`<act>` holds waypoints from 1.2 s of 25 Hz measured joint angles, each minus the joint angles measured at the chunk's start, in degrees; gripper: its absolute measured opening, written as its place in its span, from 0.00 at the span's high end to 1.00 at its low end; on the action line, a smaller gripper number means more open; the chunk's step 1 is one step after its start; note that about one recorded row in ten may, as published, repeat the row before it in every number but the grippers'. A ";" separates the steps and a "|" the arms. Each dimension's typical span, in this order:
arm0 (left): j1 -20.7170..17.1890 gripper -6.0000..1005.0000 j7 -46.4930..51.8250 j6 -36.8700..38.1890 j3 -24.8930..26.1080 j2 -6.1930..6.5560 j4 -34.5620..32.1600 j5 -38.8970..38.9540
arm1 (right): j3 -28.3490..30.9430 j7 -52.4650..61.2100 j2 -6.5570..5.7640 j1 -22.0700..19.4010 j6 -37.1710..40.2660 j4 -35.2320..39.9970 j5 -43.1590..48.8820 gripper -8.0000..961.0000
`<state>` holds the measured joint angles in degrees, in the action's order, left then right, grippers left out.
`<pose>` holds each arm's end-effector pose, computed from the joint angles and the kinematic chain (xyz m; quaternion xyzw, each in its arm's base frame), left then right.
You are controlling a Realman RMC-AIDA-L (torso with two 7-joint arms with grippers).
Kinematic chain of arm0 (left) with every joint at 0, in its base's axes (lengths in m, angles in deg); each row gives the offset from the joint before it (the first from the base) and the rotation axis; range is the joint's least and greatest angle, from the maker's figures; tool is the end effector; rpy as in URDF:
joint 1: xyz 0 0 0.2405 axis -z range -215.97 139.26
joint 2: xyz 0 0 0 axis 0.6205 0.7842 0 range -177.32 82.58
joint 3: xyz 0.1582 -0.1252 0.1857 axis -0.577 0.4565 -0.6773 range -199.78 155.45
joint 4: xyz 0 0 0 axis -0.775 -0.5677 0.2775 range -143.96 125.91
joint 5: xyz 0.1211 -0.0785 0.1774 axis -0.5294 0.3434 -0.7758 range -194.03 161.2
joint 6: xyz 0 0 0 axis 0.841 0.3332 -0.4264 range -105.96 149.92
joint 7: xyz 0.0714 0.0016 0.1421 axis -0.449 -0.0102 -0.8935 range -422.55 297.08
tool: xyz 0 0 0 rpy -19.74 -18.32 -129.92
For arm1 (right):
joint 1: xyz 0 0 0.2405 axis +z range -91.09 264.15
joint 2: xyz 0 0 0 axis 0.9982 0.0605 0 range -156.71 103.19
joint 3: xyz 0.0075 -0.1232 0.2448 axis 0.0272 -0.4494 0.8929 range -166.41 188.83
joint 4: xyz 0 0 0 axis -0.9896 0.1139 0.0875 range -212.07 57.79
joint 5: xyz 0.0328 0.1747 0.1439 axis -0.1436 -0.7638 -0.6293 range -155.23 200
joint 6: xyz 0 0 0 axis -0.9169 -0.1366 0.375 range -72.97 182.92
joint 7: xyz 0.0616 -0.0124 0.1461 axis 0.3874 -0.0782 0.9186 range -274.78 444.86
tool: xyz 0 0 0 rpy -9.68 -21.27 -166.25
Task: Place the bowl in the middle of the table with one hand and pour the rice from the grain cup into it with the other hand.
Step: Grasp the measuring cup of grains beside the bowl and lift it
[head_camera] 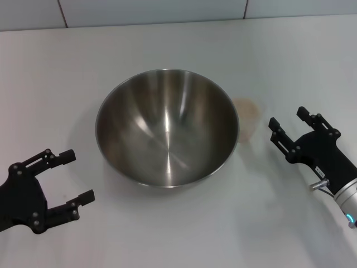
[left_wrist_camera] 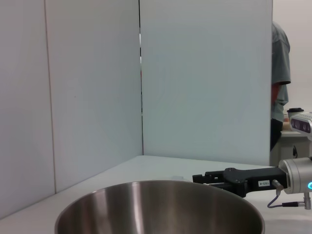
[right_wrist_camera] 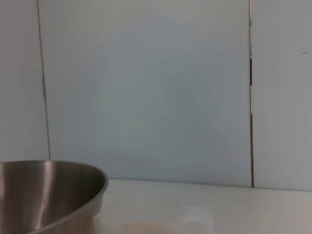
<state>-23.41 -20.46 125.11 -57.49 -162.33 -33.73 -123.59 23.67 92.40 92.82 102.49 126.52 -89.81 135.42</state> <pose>-0.3513 0.2420 -0.0059 -0.9225 -0.0802 -0.3190 0.2021 0.3609 0.2709 -0.0976 -0.7722 0.2474 0.2813 0.5132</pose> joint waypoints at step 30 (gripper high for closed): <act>-0.38 0.19 -0.01 0.04 0.16 0.00 -0.39 0.28 | 2.05 0.30 -0.28 4.39 -4.60 1.13 -0.01 0.28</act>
<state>-23.79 -20.47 125.16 -57.33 -162.33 -34.11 -123.32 25.72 92.70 92.54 106.89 121.92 -88.67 135.41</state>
